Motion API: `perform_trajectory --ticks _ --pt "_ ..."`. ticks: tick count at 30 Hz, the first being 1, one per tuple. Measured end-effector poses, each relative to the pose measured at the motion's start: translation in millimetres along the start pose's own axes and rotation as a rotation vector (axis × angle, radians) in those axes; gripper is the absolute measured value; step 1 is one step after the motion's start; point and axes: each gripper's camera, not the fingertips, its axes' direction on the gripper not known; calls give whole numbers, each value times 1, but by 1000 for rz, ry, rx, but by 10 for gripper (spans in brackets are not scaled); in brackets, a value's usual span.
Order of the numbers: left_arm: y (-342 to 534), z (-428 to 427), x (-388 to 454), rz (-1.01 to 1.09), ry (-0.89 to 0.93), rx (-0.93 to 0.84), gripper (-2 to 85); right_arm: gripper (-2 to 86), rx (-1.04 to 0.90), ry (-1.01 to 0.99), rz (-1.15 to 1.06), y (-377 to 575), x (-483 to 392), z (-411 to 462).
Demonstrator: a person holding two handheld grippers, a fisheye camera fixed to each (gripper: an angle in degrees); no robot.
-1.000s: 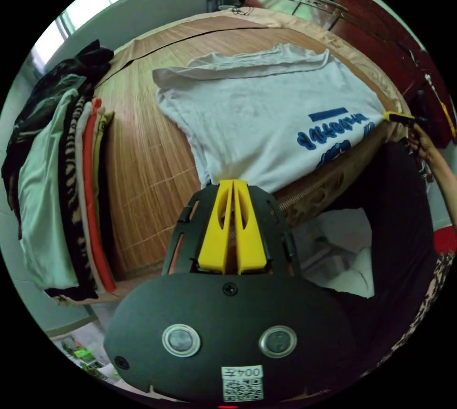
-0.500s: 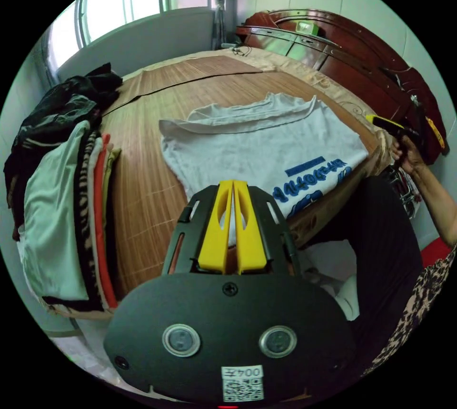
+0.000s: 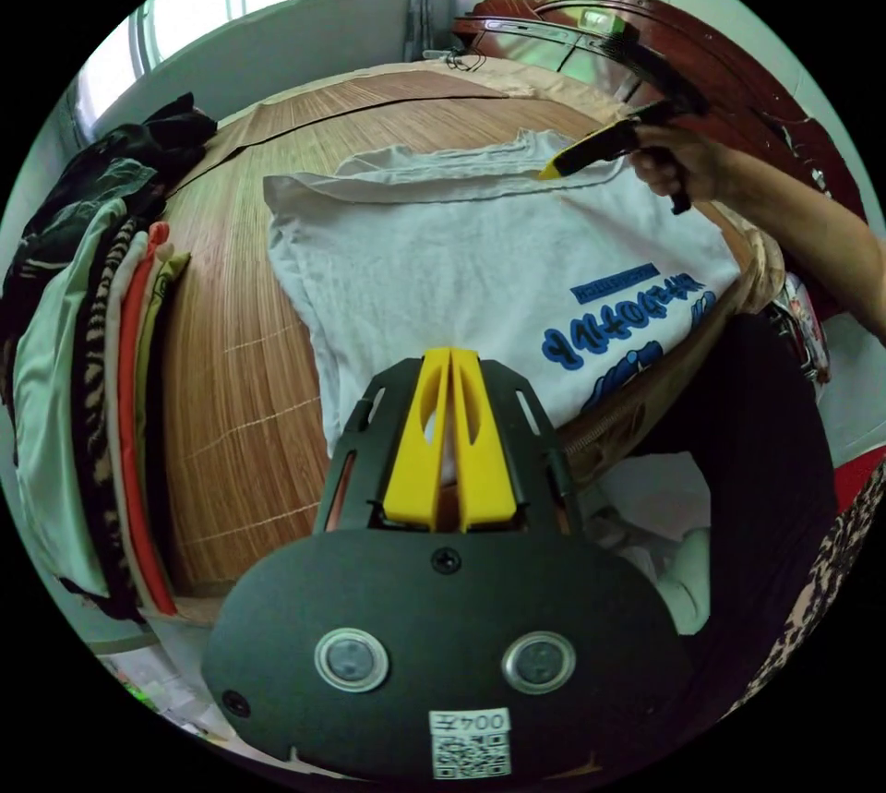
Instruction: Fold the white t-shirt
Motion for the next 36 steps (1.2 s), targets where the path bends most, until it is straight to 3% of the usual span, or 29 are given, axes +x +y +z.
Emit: perform_trajectory --ticks 3,7,10,15,18,23,27,29,31,34,36 --pt "-1 3 -4 -9 14 -3 4 -7 -31 41 -1 -33 26 -6" --pt "-4 9 -14 -36 50 -6 3 -7 169 78 224 -61 81 -65" --pt "-8 13 -13 -32 42 -15 2 -7 252 83 225 -55 85 -98" --pt "-26 13 -22 -42 97 -89 2 -7 159 -51 78 -11 63 -85" --pt "-57 -10 -31 -52 163 -37 2 -7 98 -186 21 10 59 -57" --pt "-138 27 -28 48 84 -74 1 -7 -6 -251 -8 -12 58 -21" --pt "-147 70 -39 26 102 -182 2 -7 -89 -158 5 -56 79 -15" --pt "-141 69 -43 -2 127 -165 2 -7 -32 -58 114 -71 105 -32" --pt "-138 67 -37 20 108 -148 1 -7 148 89 237 -76 123 -72" --pt "-147 61 -26 66 72 -176 2 -7 229 132 204 -68 108 -98" --pt "-161 47 -18 106 50 -185 2 -7 176 100 145 -57 92 -94"
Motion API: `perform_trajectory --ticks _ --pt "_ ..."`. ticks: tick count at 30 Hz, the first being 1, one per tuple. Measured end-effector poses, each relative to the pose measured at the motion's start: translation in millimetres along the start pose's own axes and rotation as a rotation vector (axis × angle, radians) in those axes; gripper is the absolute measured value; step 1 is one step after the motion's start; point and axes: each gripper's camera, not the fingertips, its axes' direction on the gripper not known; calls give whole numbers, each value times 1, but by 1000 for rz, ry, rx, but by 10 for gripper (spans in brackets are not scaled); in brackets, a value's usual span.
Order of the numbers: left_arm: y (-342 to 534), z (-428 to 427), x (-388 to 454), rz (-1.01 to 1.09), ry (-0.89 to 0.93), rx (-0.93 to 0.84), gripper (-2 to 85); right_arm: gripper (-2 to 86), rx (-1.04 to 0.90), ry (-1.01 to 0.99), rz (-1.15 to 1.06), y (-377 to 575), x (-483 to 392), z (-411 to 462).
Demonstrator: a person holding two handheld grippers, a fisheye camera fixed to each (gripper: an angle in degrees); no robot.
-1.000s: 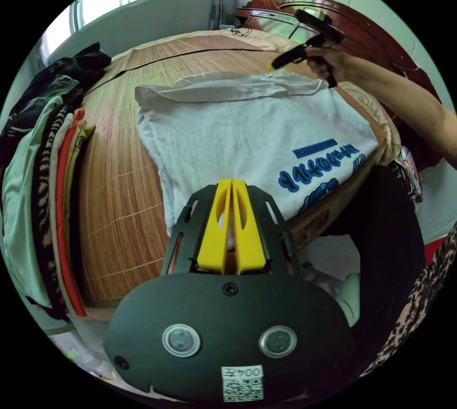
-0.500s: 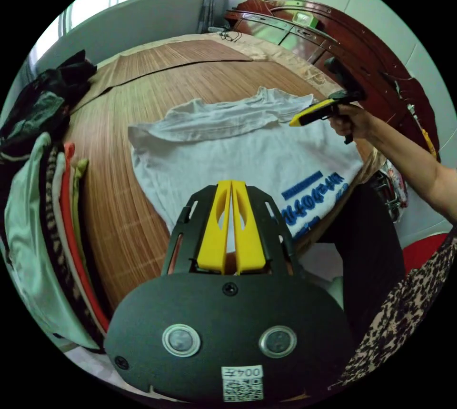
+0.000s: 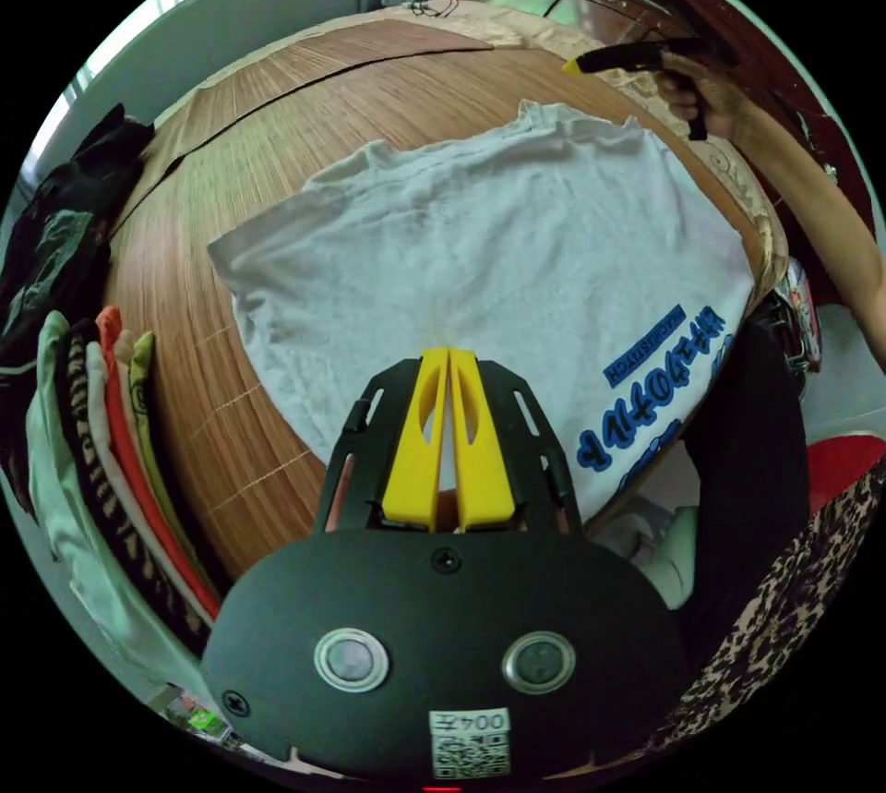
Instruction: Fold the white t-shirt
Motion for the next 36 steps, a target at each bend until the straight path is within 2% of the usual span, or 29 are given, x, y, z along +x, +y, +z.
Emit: perform_trajectory --ticks 3,5,7,9,11,13,15,18,20,22,31,35,36 --pt "-16 -19 2 25 -7 40 2 -8 -124 -123 -83 32 -16 19" --pt "-39 -19 -3 42 -51 25 2 -8 -193 -142 -44 45 -10 36" --pt "-54 -8 -11 36 -72 -34 2 -8 -202 17 101 58 4 45" --pt "-57 0 -22 -8 -75 -92 2 -7 -155 123 129 70 -6 35" --pt "-37 -33 -21 -57 3 -8 2 -7 -75 152 129 90 -31 14" --pt "-6 -73 -3 -68 41 93 2 -7 46 63 123 137 -77 -16" --pt "39 -104 25 -55 46 164 2 -7 72 30 125 182 -114 -21" --pt "131 -115 80 -77 -46 145 2 -7 -40 111 199 252 -160 8" --pt "166 -110 96 -99 -87 137 2 -7 -113 130 227 282 -177 31" --pt "187 -103 101 -135 -103 123 2 -7 -106 164 268 307 -189 51" --pt "209 -117 67 -287 29 181 5 -6 -72 336 264 342 -229 80" --pt "218 -144 55 -324 106 137 14 -5 -59 298 336 363 -228 77" --pt "222 -152 55 -330 130 153 15 -3 -16 217 351 376 -232 69"
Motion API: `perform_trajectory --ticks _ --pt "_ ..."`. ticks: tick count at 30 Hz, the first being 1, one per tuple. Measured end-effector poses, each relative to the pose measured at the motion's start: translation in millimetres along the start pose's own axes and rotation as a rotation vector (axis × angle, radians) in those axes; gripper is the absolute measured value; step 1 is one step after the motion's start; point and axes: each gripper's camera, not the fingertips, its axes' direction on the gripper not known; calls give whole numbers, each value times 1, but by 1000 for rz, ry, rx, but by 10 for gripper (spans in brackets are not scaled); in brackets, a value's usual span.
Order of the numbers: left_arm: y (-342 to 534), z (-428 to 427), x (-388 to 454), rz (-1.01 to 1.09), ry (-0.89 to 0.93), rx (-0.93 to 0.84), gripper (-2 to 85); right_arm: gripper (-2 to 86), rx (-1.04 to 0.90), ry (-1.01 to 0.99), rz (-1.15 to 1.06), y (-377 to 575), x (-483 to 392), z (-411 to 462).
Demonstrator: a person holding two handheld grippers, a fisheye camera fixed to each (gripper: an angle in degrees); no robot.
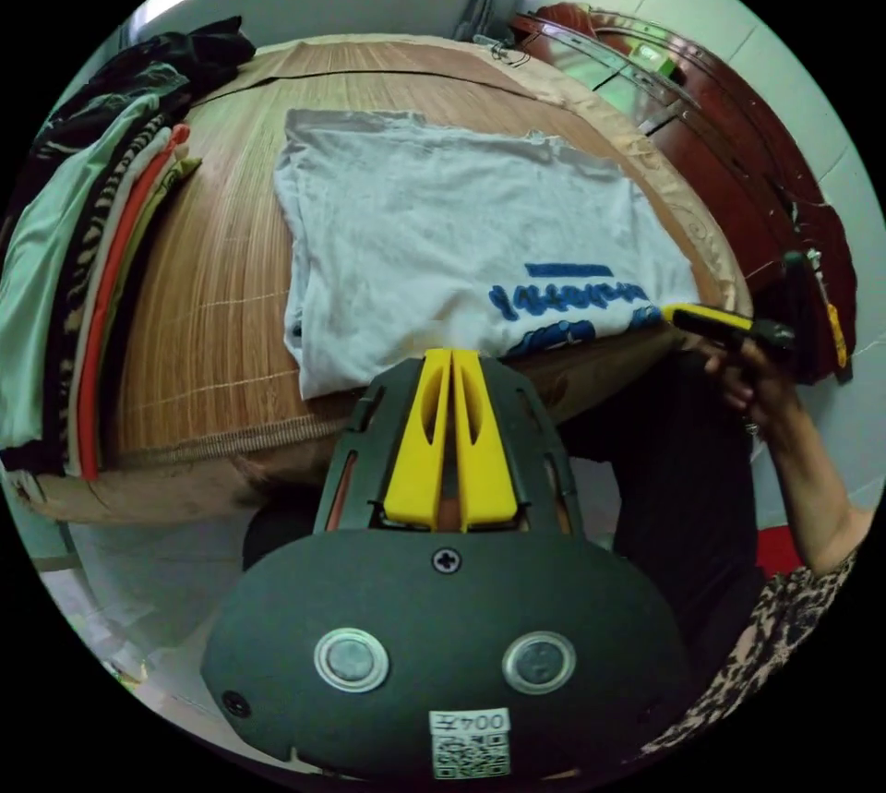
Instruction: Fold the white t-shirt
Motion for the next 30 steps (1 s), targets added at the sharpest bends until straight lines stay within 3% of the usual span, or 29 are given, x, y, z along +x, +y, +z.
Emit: perform_trajectory --ticks 4,7,13,19,30 --pt "41 -73 16 -87 125 212 40 28 208 -298 1 68 -6 -34" --pt "71 -101 49 -24 152 254 82 82 375 -339 -42 122 -20 -47" --pt "146 -131 80 15 150 295 124 151 516 -509 -77 216 -16 -49" --pt "181 -135 60 -94 149 291 136 164 631 -463 -12 275 -6 -39" --pt "173 -135 89 -20 55 246 170 185 733 -397 -48 314 -3 -18"
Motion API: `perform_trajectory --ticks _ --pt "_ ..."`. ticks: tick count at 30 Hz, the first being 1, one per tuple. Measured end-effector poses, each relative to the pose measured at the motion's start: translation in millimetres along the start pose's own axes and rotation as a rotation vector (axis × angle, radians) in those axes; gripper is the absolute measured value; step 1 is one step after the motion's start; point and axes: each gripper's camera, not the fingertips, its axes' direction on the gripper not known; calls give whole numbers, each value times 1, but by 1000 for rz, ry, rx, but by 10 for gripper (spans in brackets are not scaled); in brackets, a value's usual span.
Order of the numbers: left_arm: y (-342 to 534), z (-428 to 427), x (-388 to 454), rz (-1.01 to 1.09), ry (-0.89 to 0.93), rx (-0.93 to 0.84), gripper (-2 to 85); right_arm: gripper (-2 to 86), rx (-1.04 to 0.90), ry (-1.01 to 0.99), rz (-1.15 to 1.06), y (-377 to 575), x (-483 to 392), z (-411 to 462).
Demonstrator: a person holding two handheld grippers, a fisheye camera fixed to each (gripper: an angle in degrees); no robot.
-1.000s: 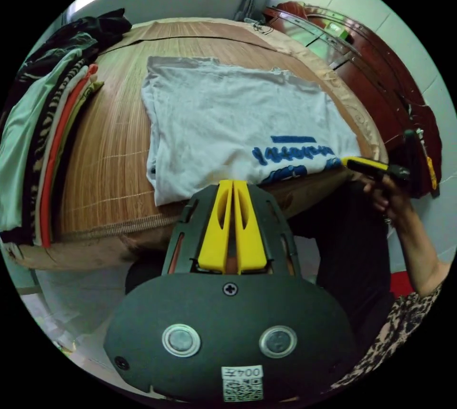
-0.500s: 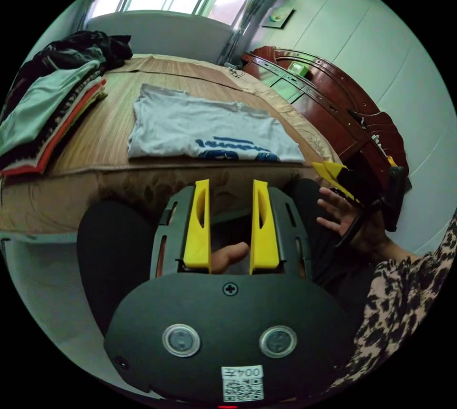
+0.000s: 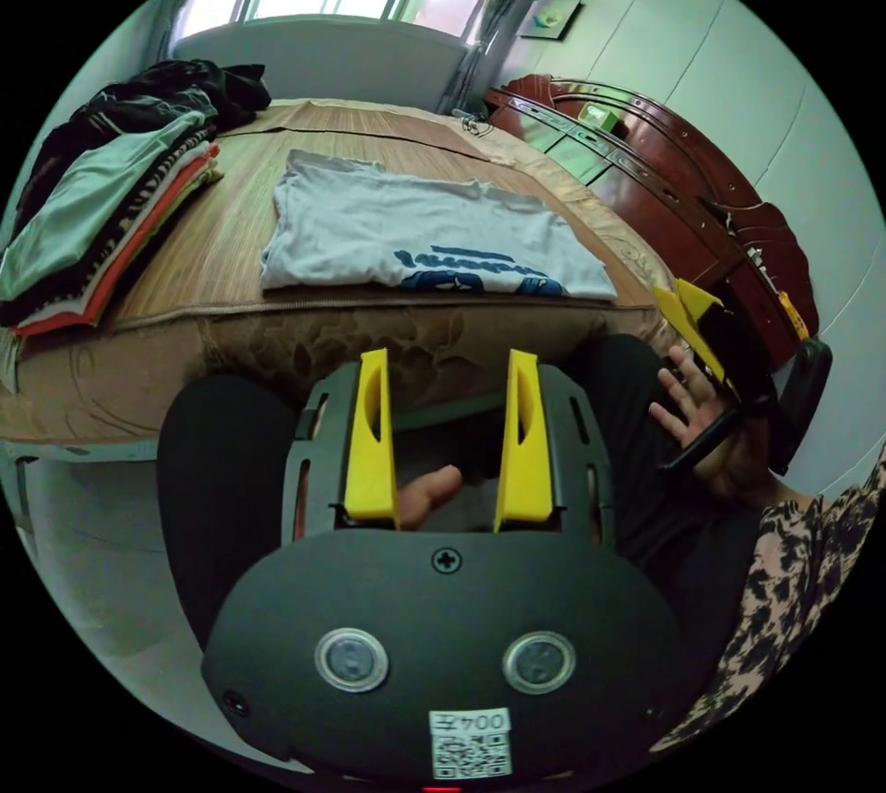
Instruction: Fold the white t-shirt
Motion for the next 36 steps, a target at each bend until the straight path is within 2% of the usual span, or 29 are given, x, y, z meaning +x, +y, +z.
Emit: perform_trajectory --ticks 5,10,13,16,18,20,24,27,29,36 --pt "-24 -11 -19 -24 -150 72 176 186 56 16 28 7 13 -12" --pt "-68 -9 -83 -136 -209 80 167 183 57 25 80 14 30 -10" --pt "-100 14 -97 -102 -237 52 157 174 38 37 71 17 30 -4" --pt "-120 53 -98 -61 -289 -30 148 168 33 58 75 17 32 -2" --pt "-123 87 -127 -165 -454 -205 141 167 32 70 90 17 35 -1" --pt "-122 73 -147 -261 -392 -168 136 165 30 81 107 16 39 -1" --pt "-118 39 -144 -240 -441 -45 124 161 19 98 118 12 45 2" --pt "-119 58 -147 -194 -419 -87 123 161 8 106 125 7 48 7" --pt "-120 100 -151 -152 -402 -224 123 161 0 117 130 3 49 10" --pt "-127 77 -139 -163 -428 -86 120 153 104 215 202 -36 90 3"
